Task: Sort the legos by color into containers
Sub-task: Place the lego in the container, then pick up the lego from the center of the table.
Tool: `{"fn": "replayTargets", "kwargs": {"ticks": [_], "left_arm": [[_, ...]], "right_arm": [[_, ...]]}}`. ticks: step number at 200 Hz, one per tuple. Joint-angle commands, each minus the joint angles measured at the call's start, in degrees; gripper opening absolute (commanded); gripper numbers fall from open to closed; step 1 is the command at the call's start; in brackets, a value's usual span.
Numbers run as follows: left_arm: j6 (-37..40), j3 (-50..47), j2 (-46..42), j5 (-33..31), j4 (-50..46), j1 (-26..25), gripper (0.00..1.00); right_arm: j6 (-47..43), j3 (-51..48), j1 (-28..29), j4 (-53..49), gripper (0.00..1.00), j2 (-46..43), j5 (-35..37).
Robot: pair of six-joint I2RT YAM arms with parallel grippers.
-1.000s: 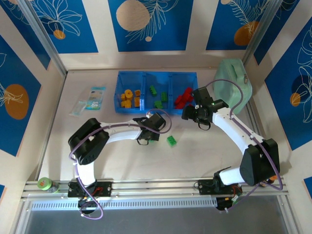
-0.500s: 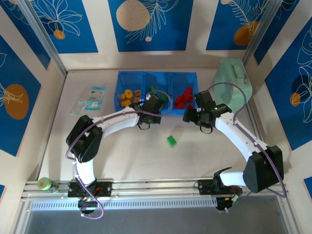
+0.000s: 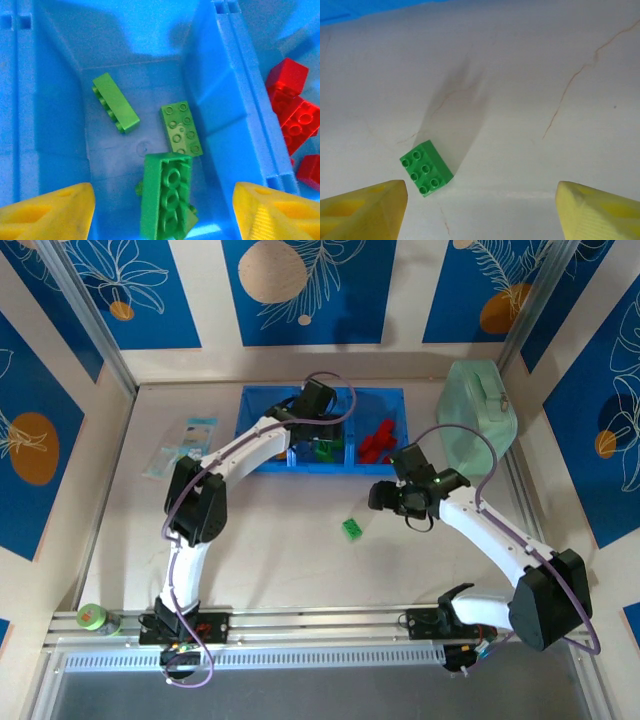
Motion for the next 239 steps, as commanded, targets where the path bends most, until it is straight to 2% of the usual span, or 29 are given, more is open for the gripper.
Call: {"fn": "replayTargets", "kwargs": {"ticks": [1,44,106,161,239], "left_arm": [[2.27,-0.24,-3.57,0.49,-0.08,0.11,0.77],[1.83,-14.92,-14.86,0.93,7.8,-0.75,0.78],[-0.85,-36.32,-30.68,3.07,16.17,-1.11,0.76],[-3.1,-52.13,-42.49,3.2,18.87,-1.48,0.76],[-4.99,-67.9,-58.59,-0.02,18.35,-1.47,0.75]], "right_arm": [[1.06,-1.51,2.04,-0.31,0.79,-1.05,0.1],[-0.77,-2.68,7.31,0.91,0.8,1.4,-0.01],[-3.19,1.07,13.94,1.1,0.8,10.46,0.39],[-5.98,6.89,15.54,0.31,0.78,20.35,0.23],[-6.43,11.49,16.13,-1.42,0.71,30.71,1.24]]}}
